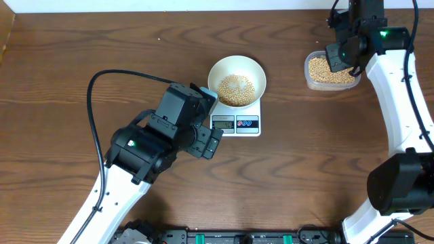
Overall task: Scoop item into bowl and weigh 50g on scale
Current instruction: 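Dip the red scoop into the chickpeas in the tub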
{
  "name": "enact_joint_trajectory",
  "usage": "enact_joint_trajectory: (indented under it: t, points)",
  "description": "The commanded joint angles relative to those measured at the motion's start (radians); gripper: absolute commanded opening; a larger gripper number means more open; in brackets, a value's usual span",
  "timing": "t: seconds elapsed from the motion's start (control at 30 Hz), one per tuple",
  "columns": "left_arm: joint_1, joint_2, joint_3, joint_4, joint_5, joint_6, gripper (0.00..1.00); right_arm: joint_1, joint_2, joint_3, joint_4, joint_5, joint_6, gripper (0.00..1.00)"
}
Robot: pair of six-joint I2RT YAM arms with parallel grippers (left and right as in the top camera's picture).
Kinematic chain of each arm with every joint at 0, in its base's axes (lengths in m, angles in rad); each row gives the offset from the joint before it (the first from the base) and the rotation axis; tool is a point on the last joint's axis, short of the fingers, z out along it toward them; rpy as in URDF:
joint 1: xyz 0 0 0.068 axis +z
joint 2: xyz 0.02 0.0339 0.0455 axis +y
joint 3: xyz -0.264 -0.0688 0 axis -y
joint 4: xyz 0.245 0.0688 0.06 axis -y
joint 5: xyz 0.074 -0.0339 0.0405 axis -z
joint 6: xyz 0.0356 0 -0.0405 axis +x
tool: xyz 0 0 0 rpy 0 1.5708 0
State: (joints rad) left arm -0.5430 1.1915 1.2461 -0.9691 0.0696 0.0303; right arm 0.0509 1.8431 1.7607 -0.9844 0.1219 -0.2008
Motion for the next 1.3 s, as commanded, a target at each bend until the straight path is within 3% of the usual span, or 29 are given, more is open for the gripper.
enact_joint_trajectory:
  t: [0.0, 0.43, 0.97, 1.27]
  points:
    - [0.006, 0.006, 0.025, -0.002, 0.001, 0.007, 0.92, 0.001, 0.009, 0.005, -0.007, 0.067, 0.074, 0.01]
    - [0.006, 0.006, 0.025, -0.002, 0.001, 0.007, 0.92, 0.014, 0.088, 0.005, 0.0, 0.026, 0.122, 0.01]
    - [0.006, 0.006, 0.025, -0.002, 0.001, 0.007, 0.92, 0.013, 0.122, 0.005, 0.05, -0.207, 0.131, 0.01]
    - [0.006, 0.006, 0.025, -0.002, 0.002, 0.007, 0.92, -0.044, 0.122, 0.005, 0.029, -0.229, 0.188, 0.01]
